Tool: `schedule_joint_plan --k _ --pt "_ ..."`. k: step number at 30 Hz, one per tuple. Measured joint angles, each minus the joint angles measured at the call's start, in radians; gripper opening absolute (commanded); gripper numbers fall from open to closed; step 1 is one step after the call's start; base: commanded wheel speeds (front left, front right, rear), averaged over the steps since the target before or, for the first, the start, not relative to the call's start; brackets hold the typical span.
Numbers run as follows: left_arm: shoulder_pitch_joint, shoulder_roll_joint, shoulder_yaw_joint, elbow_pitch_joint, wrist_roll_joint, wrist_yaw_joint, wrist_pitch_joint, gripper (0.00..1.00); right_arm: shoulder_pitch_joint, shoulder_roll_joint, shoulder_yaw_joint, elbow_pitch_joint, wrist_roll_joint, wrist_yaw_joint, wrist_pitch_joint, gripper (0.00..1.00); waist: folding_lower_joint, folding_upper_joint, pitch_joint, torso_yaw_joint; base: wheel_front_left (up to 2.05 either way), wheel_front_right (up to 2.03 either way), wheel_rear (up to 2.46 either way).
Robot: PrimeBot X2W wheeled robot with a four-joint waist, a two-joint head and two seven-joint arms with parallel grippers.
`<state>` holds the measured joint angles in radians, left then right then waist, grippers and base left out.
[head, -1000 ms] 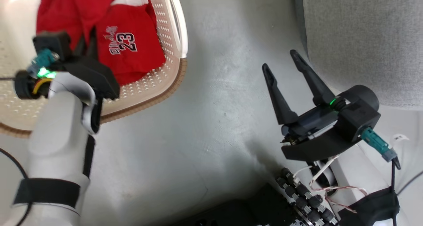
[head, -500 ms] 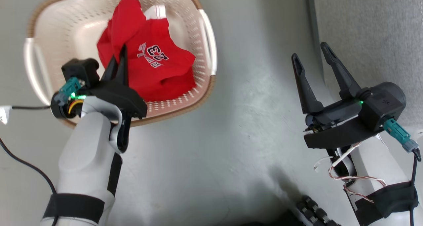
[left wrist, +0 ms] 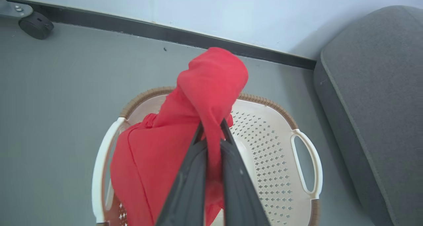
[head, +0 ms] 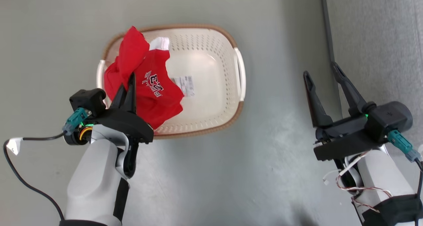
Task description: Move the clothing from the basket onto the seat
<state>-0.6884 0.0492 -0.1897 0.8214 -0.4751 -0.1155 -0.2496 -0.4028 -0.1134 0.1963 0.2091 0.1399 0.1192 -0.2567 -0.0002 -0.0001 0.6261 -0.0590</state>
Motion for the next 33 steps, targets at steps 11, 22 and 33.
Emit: schedule_joint_plan --k 11,22,33 --pt "0.111 -0.009 0.013 -0.117 -0.008 0.0 0.0 0.0 0.072 -0.003 -0.003 0.032 0.0 0.001 0.0 1.0 -0.0001 -0.0001 -0.167 0.065 0.0 0.0 0.0" --pt "0.265 -0.009 0.022 -0.201 -0.006 0.0 0.0 0.0 0.148 0.005 0.025 0.069 0.001 0.001 0.0 1.0 0.0 0.0 -0.333 0.106 0.0 0.0 0.0" --pt "0.418 -0.008 0.022 -0.289 0.003 0.0 0.0 0.0 0.254 0.015 0.061 0.092 0.011 0.004 0.0 1.0 0.0 -0.0001 -0.497 0.118 0.0 0.0 0.0"
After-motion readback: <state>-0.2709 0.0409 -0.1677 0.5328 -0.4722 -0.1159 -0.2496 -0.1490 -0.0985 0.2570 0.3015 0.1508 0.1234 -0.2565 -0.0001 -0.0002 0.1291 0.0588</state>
